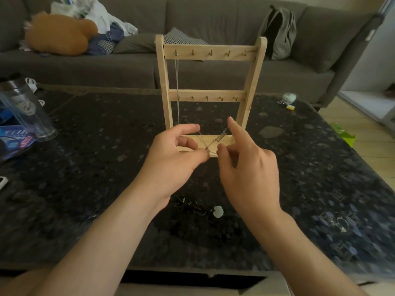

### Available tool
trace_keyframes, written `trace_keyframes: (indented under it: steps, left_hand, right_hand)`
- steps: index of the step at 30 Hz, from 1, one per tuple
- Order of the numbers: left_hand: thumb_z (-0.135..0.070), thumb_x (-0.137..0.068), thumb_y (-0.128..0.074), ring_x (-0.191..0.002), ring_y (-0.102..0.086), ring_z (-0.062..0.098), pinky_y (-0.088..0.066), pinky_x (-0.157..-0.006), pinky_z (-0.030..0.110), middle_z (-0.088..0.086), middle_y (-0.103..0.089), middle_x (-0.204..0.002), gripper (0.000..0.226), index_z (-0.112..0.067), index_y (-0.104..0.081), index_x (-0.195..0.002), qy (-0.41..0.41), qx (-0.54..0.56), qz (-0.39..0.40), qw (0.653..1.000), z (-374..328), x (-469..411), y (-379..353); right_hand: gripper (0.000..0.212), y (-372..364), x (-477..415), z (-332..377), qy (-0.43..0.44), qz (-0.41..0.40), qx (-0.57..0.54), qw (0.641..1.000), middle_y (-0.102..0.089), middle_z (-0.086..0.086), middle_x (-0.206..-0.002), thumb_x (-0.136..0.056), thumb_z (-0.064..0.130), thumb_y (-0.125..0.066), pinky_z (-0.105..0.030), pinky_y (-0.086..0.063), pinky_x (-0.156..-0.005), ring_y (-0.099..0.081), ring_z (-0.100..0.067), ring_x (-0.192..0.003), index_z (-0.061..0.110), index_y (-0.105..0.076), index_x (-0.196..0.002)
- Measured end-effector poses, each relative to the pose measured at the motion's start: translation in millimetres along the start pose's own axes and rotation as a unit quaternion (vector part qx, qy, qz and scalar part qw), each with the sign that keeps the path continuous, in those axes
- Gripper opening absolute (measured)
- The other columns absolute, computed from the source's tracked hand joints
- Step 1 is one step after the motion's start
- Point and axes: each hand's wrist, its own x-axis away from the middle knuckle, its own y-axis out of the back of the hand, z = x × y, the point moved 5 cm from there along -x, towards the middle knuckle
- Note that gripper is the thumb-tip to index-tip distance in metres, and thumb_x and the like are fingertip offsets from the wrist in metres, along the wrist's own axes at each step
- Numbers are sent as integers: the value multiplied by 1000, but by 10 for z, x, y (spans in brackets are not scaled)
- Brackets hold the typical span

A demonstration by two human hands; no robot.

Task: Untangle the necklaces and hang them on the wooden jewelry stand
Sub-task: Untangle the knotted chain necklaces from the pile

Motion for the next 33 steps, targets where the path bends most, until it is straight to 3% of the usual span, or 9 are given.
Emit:
trace_keyframes:
  steps: [4,8,11,17,20,23,27,29,33]
  left_hand:
    - [-13,-84,-86,-87,-72,5,-54,-81,27,-12,-75,-94,48,-38,-73,-123,-5,-60,-15,998,33,-13,25]
    - [-23,-85,-88,-87,-72,6,-59,-82,29,-14,-76,-89,34,-35,-68,-109,-31,-160,-56,985,9,-27,80]
    - [-23,-86,-87,-82,-69,3,-58,-82,25,-15,-74,-92,27,-33,-70,-104,-58,-222,-41,973,-46,-30,119]
    - [-17,-83,-89,-85,-72,4,-59,-86,29,-16,-76,-91,24,-35,-80,-96,-27,-178,43,983,-49,-15,154]
    - [-13,-90,-82,-76,-67,3,-53,-77,20,-14,-75,-92,25,-36,-79,-99,-35,-209,-6,977,-19,-20,159]
    - [-31,-102,-72,-82,-67,1,-42,-65,10,-15,-74,-91,6,-35,-77,-102,-36,-211,-59,975,-20,-7,139]
    - [-43,-104,-67,-74,-66,8,-56,-89,34,-8,-68,-65,34,-22,-79,-81,51,-32,-30,998,85,-37,40]
    - [-34,-103,-71,-60,-56,8,-60,-99,43,-2,-53,-60,29,-15,-74,-82,82,120,-5,989,72,-35,-31]
    - [-26,-104,-69,-47,-33,7,-58,-69,29,-5,-36,-57,22,-15,-64,-85,149,342,14,928,36,-40,-54]
  right_hand:
    - [56,15,-4,32,59,22,91,994,-76,-6,-78,-102,29,-67,-41,-60,-62,-71,-30,-66,19,-53,-155]
    - [54,48,-12,38,60,28,127,990,-73,-5,-67,-100,31,-71,-31,-47,-49,-68,-30,-53,18,-58,-150]
    - [56,61,-29,-15,27,64,114,991,-77,-6,-80,-103,33,-67,-36,-53,-57,-73,-32,-67,23,-51,-156]
    - [63,129,-78,-147,-83,85,66,991,-76,1,-95,-103,37,-63,-42,-58,-78,-71,-26,-94,25,-40,-161]
    - [62,134,-94,-174,-101,97,61,988,-76,5,-94,-103,41,-65,-42,-59,-83,-71,-22,-97,25,-44,-159]
    - [57,97,-76,-162,-98,113,64,987,-78,1,-103,-104,46,-63,-45,-60,-87,-71,-24,-102,27,-48,-156]
    - [45,23,-47,-175,-106,142,68,982,-75,-3,-98,-107,45,-57,-44,-58,-84,-67,-25,-99,24,-55,-147]
    - [44,-17,-28,-201,-117,148,47,981,-74,-3,-90,-107,45,-58,-44,-58,-84,-69,-24,-93,21,-58,-143]
    - [49,-72,-34,-252,-143,143,-19,979,-76,3,-78,-105,39,-64,-37,-59,-89,-74,-12,-80,18,-56,-149]
